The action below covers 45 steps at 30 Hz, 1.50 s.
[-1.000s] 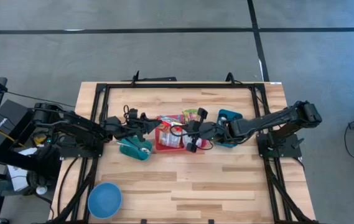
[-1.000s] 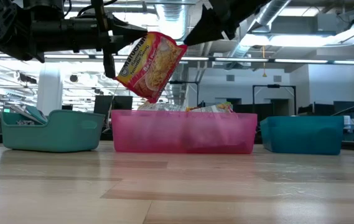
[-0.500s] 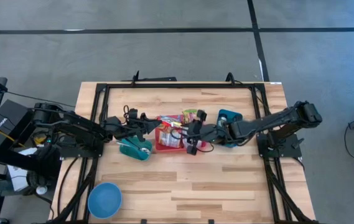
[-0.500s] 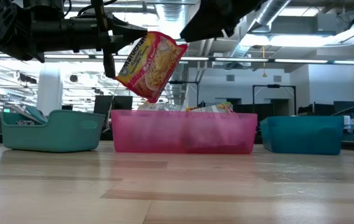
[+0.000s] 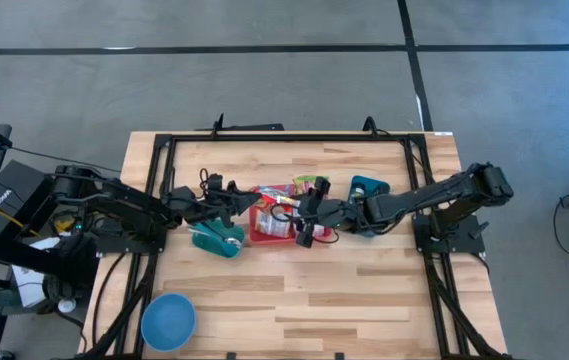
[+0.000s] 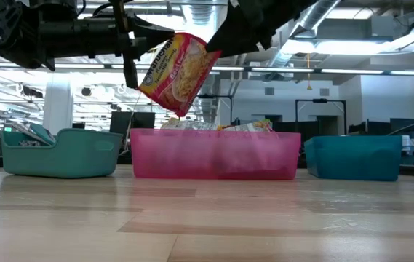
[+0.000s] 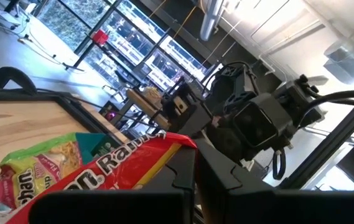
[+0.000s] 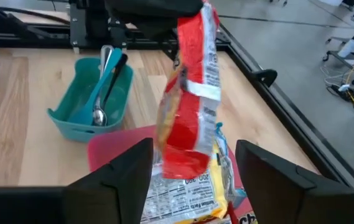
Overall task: Pick & Place Food Item
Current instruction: Put the orange noodle pack into the red bin
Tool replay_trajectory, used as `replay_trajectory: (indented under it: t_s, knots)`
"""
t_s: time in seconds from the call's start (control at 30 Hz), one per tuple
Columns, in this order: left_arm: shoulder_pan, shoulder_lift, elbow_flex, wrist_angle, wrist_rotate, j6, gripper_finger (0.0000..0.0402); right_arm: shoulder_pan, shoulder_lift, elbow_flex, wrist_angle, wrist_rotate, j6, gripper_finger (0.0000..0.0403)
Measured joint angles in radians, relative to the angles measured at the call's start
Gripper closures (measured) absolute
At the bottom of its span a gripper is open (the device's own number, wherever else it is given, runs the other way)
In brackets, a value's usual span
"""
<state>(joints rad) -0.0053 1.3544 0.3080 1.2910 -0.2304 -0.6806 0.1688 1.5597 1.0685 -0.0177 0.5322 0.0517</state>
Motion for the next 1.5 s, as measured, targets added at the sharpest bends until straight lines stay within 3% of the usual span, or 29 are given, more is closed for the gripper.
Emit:
replay_trajectory:
  t_s: [0.47, 1.5]
  knots:
    - [-0.014, 0.000, 0.000, 0.002, 0.009, -0.008, 0.0401, -0.005, 0.000, 0.000, 0.011, -0.008, -0.026, 0.0212]
    - [-0.014, 0.000, 0.000, 0.010, 0.005, -0.015, 0.0401, -0.006, 0.034, -0.001, 0.029, -0.009, -0.036, 0.0397]
